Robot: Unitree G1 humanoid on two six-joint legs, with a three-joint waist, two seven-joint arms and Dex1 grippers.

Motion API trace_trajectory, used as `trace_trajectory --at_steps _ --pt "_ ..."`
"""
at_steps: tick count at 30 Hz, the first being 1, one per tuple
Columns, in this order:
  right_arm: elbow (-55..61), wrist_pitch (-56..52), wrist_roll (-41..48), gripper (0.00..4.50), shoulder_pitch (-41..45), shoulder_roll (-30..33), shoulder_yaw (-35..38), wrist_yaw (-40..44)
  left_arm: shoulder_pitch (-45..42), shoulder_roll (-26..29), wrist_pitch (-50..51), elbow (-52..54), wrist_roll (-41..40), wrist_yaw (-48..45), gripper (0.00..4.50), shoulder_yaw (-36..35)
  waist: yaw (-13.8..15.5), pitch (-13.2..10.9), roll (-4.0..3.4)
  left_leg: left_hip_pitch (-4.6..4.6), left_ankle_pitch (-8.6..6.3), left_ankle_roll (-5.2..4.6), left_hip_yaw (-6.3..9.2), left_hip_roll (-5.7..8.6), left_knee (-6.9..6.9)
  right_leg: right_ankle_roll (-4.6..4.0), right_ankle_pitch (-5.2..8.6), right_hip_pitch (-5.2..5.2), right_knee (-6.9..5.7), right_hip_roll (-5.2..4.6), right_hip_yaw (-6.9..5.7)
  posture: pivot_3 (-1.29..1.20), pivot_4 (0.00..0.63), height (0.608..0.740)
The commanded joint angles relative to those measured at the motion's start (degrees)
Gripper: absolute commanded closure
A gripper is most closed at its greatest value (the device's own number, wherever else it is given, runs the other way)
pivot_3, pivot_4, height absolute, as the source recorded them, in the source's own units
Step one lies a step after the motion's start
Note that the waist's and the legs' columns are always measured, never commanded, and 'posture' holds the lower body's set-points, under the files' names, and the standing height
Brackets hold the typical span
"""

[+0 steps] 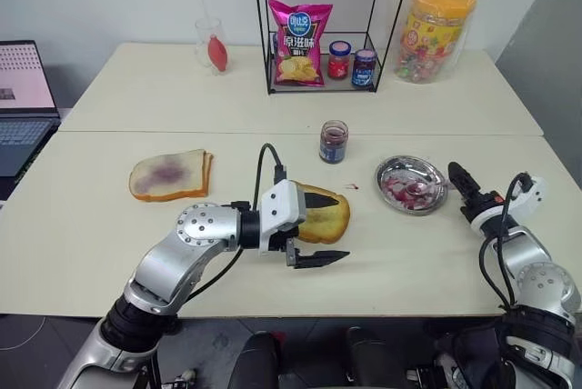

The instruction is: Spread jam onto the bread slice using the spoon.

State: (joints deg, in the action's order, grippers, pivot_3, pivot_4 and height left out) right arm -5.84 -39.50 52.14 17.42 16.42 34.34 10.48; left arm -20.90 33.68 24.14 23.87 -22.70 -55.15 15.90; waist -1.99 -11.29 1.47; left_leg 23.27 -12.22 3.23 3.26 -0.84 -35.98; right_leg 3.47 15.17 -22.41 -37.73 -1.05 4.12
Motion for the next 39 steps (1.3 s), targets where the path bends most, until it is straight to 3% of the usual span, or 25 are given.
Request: trace_trajectory --at_steps 1,6,9,26,31,39 --pt "-1.5 1.8 0.4 0.0 1.7 1.0 0.7 1.7 -0.3 -0.5 -1.3 0.3 0.4 -0.5 0.03 -0.1 0.0 0.0 0.0 0.0 0.0 0.0 0.0 0.0 0.0 0.0 0.0 0.0 0.0 0.0 0.0 0.0 0.15 0.74" --pt "-5.3 3.2 -0.2 0.0 4.0 1.4 0.5 2.9 -0.5 -0.7 -1.7 -0.4 0.9 -1.0 0.03 -0.1 0.0 0.0 0.0 -0.02 0.0 0.0 -0.01 0.0 0.0 0.01 0.0 0.0 -0.02 0.0 0.01 0.0 0.15 0.74" --pt "-6.9 4.0 -0.2 0.45 5.1 1.6 0.8 3.4 -0.7 -0.7 -1.9 -0.7 1.2 -1.0 0.0 -0.1 0.0 0.0 0.0 -0.03 0.0 0.0 -0.01 0.0 0.0 0.01 0.0 0.0 -0.04 0.0 0.01 0.0 0.15 0.74" --pt "-8.4 3.6 1.4 4.31 4.8 1.3 1.4 5.7 -0.6 -0.5 -1.7 -1.4 1.6 -0.7 0.0 -1.0 0.0 0.0 0.0 -0.05 0.0 0.0 -0.01 0.0 0.0 0.01 0.01 0.02 -0.05 0.0 0.01 0.0 0.15 0.74" --pt "-5.8 2.6 3.1 4.41 4.5 1.4 1.0 6.2 -0.4 -0.1 -1.7 -1.5 1.5 -0.4 0.0 -1.9 -0.1 0.0 -0.01 -0.18 0.0 0.0 -0.02 0.0 -0.03 0.02 0.0 0.12 -0.06 0.0 0.02 0.0 0.15 0.74" --pt "9.6 -2.4 6.4 4.41 3.7 4.5 -2.5 7.2 0.7 -0.5 0.7 -1.6 0.6 4.9 0.0 -7.1 -0.1 -0.1 -0.1 -0.14 0.0 0.0 -0.02 -0.01 0.01 0.0 0.02 0.06 -0.1 0.01 0.04 0.0 0.15 0.74"
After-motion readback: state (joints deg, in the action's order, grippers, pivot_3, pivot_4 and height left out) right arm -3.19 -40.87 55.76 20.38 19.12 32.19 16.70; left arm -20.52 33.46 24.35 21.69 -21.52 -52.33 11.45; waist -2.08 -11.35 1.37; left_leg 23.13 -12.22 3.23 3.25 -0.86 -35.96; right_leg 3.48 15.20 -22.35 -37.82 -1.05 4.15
